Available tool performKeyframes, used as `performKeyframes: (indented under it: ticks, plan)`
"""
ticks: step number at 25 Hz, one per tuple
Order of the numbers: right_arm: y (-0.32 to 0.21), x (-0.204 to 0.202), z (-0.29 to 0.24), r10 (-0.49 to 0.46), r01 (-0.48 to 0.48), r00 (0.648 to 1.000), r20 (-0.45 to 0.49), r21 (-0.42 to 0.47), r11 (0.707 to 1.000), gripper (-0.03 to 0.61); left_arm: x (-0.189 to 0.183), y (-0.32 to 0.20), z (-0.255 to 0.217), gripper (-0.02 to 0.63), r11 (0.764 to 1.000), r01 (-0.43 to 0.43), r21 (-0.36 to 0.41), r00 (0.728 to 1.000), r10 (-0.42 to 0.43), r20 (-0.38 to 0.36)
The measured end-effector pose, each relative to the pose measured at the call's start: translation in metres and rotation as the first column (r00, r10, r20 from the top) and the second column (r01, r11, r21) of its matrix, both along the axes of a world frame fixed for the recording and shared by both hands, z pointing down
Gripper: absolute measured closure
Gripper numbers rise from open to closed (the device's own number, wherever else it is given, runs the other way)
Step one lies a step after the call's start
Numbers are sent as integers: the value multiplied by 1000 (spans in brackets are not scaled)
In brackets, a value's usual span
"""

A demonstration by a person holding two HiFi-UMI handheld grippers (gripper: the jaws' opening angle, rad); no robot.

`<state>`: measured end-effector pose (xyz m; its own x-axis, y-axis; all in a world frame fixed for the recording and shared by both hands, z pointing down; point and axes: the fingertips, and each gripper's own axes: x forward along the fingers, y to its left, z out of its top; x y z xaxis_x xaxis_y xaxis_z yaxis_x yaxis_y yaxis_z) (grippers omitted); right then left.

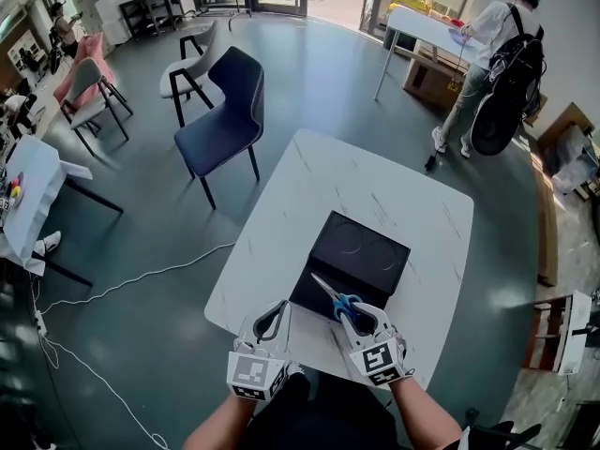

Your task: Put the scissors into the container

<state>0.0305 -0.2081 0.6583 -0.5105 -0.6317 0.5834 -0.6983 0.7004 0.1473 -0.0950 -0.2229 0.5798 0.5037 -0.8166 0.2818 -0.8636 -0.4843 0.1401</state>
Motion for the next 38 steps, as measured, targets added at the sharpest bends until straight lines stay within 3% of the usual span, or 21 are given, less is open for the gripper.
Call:
performKeyframes:
  ticks: [3, 7, 12, 20, 38]
  plan:
    - [-5, 4, 9, -44, 41, 997, -66, -44, 998, 488, 1, 0, 2, 604, 1000, -2, -6, 1000, 2, 5]
    - [-9, 2, 27, -68, 54, 993, -100, -139, 989, 488, -3, 0, 6, 603, 1000, 6, -17, 1000, -6, 4]
    - [-17, 4, 42, -98, 69, 984, -146, -195, 978, 488, -5, 1, 8, 604, 999, 22, -29, 1000, -23, -5]
    - [-13, -1, 71, -189, 86, 940, -283, -341, 936, 488, -13, 5, 10, 604, 999, 33, -34, 999, -33, -2]
    - [-15, 1, 104, -270, 79, 877, -398, -434, 897, 486, -41, 1, 11, 603, 993, 114, -34, 994, -114, 1]
